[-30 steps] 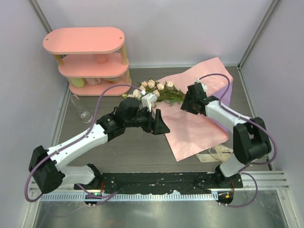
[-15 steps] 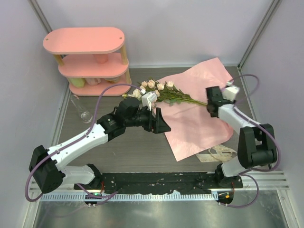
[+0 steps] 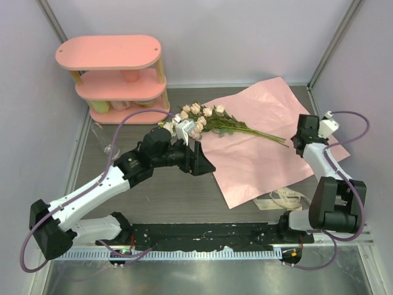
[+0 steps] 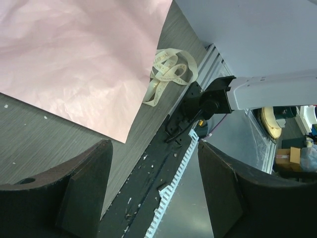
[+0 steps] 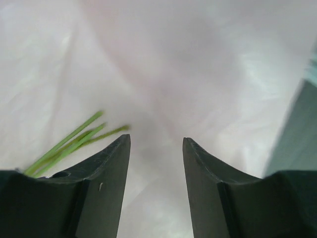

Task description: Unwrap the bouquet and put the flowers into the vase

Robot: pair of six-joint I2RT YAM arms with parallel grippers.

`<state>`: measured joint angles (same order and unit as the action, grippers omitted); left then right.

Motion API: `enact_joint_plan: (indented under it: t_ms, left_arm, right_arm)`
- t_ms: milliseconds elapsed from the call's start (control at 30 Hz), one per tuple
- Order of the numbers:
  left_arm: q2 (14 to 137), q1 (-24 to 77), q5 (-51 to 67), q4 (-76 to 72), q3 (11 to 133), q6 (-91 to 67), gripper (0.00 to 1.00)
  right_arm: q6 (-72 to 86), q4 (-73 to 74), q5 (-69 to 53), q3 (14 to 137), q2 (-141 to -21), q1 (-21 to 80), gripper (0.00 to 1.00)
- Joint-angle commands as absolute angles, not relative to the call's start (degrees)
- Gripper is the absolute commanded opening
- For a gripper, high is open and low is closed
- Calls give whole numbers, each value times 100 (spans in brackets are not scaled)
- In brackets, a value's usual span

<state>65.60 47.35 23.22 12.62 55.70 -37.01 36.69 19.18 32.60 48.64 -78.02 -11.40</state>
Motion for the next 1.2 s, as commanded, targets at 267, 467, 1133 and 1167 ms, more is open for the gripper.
enact_joint_plan:
  t_ms: [267, 467, 1133, 1167]
  left_arm:
    - [5713, 4737, 1679, 1669, 5493, -3331, 75]
    - [5309, 4737, 1398, 1837, 5256, -3401, 76]
    - [5028, 4737, 1398, 2223, 5239, -3138, 76]
    - [4993, 4737, 1371, 2241, 5230, -3146, 76]
  right_arm:
    - [5729, -368, -677, 5212, -9121, -150, 52]
    - [5909, -563, -317, 5667, -9738, 183, 41]
    - [-4525, 871, 1265, 7216, -10353, 2575, 36]
    - [-4622, 983, 1292, 7277, -10423, 2566, 31]
